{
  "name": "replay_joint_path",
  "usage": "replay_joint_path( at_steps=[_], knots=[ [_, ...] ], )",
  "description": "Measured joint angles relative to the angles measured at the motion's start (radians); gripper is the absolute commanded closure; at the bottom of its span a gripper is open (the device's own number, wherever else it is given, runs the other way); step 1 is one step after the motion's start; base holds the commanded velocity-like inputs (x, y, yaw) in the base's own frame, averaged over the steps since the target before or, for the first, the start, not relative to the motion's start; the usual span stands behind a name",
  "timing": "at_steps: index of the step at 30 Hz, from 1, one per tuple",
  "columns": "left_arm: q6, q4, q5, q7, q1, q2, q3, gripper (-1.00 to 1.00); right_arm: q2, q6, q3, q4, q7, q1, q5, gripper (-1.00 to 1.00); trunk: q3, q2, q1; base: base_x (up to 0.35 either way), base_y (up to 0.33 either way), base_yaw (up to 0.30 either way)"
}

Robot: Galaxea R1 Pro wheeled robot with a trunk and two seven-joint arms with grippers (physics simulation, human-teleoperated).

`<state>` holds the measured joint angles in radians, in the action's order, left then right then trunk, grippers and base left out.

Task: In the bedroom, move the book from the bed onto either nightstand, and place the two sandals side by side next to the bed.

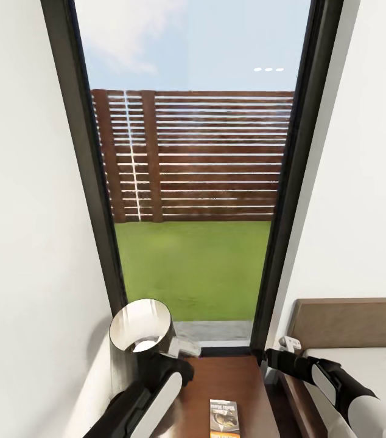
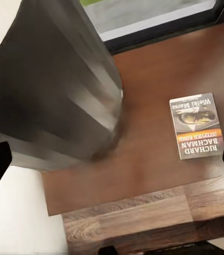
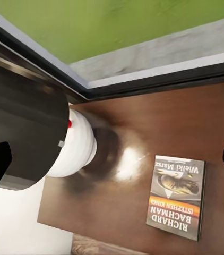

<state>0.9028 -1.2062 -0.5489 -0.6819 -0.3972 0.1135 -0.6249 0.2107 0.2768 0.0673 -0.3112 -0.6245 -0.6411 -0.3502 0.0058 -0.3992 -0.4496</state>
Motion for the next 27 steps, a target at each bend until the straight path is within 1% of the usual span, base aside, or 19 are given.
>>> replay_joint_path(
  at_steps=[10,13,18,20,21,24,25,27],
  knots=[
    [-0.016,0.006,0.002,0.02,0.034,-0.002,-0.003,-1.0,0.0,-0.001,0.0,0.002,0.001,0.0,0.0,-1.0,0.0,0.0,0.0,0.0,0.0,0.0],
    [-0.02,0.029,0.003,0.034,0.038,-0.01,-0.004,-1.0,0.0,-0.001,0.001,0.002,0.001,0.0,0.0,-1.0,0.0,0.0,0.0,0.0,0.0,0.0],
    [-0.032,0.066,0.003,0.043,0.039,-0.013,-0.004,-1.0,0.0,-0.001,0.0,0.003,0.002,0.0,0.0,-1.0,0.0,0.0,0.0,0.0,0.0,0.0],
    [-0.049,0.09,0.003,0.048,0.04,-0.014,-0.004,-1.0,0.0,-0.001,0.0,0.003,0.002,0.0,0.0,-1.0,0.0,0.0,0.0,0.0,0.0,0.0],
    [-0.067,0.119,0.002,0.055,0.04,-0.015,-0.005,-1.0,-0.001,-0.001,0.0,0.003,0.002,0.0,0.001,-1.0,0.0,0.0,0.0,0.0,0.0,0.0],
    [-0.088,0.173,0.002,0.064,0.04,-0.015,-0.008,-1.0,-0.001,-0.001,0.001,0.003,0.002,0.0,0.0,-1.0,0.0,0.0,0.0,0.0,0.0,0.0],
    [-0.101,0.207,0.002,0.068,0.04,-0.015,-0.013,-1.0,-0.001,-0.001,0.001,0.003,0.002,0.0,0.001,-1.0,0.0,0.0,0.0,0.0,0.0,0.0],
    [-0.118,0.238,0.002,0.076,0.04,-0.015,-0.018,-1.0,-0.001,0.0,0.001,0.003,0.002,0.001,0.001,-1.0,0.0,0.0,0.0,0.0,0.0,0.0]
  ],
)
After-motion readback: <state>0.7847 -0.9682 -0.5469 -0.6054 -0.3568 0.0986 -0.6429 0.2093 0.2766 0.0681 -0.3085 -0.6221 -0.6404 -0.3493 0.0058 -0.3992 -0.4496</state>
